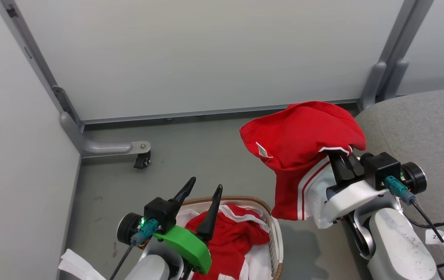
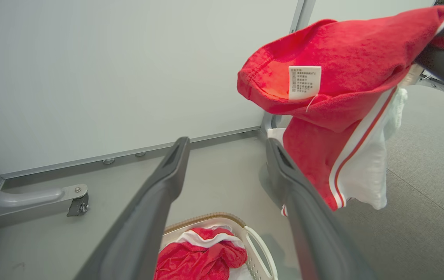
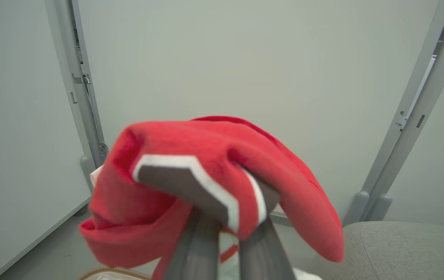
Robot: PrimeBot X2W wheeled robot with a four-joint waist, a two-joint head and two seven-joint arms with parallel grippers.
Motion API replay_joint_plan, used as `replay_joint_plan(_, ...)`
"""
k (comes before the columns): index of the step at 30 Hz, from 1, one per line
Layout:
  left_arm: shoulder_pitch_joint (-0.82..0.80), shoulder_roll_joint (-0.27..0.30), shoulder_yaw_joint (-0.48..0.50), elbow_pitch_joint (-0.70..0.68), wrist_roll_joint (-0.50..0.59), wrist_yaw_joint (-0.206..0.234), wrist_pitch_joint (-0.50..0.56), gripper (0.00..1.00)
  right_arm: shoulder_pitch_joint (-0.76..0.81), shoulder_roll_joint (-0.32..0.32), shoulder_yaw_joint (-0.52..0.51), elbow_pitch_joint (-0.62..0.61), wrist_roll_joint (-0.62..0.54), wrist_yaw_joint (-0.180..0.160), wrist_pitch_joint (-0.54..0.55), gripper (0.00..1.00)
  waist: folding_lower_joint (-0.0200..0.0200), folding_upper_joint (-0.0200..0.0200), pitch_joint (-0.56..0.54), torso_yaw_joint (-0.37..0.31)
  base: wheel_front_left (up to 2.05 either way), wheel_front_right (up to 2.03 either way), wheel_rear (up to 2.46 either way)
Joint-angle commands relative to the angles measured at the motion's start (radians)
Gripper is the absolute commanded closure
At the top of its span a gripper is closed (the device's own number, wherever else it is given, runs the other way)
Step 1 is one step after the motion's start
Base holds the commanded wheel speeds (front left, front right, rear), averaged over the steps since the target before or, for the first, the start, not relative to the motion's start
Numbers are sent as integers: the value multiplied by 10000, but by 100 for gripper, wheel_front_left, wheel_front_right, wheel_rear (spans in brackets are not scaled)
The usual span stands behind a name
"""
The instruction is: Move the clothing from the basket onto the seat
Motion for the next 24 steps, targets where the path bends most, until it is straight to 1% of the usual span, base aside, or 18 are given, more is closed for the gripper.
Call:
replay_joint_plan(1,165,-53,85,-85,119,-24,-5,0,73,-39,-74,-40,-118,-7,-49,100,0,0,96,-428,0,0,0)
replay_joint_plan(4,282,-118,181,-185,312,-58,-5,0,94,-40,-221,-93,-248,-7,-49,100,0,0,188,-972,0,0,0)
replay_joint_plan(10,218,-186,268,-401,602,-79,-5,0,41,-37,-360,-221,-490,-8,-49,100,0,0,585,-2313,0,0,0)
replay_joint_plan(15,13,-222,163,-414,708,-93,-5,0,-8,-32,-565,-309,-510,-8,-49,100,0,0,923,-3259,0,0,0)
replay_joint_plan(19,-97,-225,-22,-377,726,-96,-5,0,-28,-34,-679,-340,-437,-8,-49,100,0,0,1110,-3750,0,0,0)
replay_joint_plan(24,-238,-226,-199,-333,716,-98,-5,0,-64,-32,-827,-389,-389,-8,-51,100,0,0,1276,-3987,0,0,0)
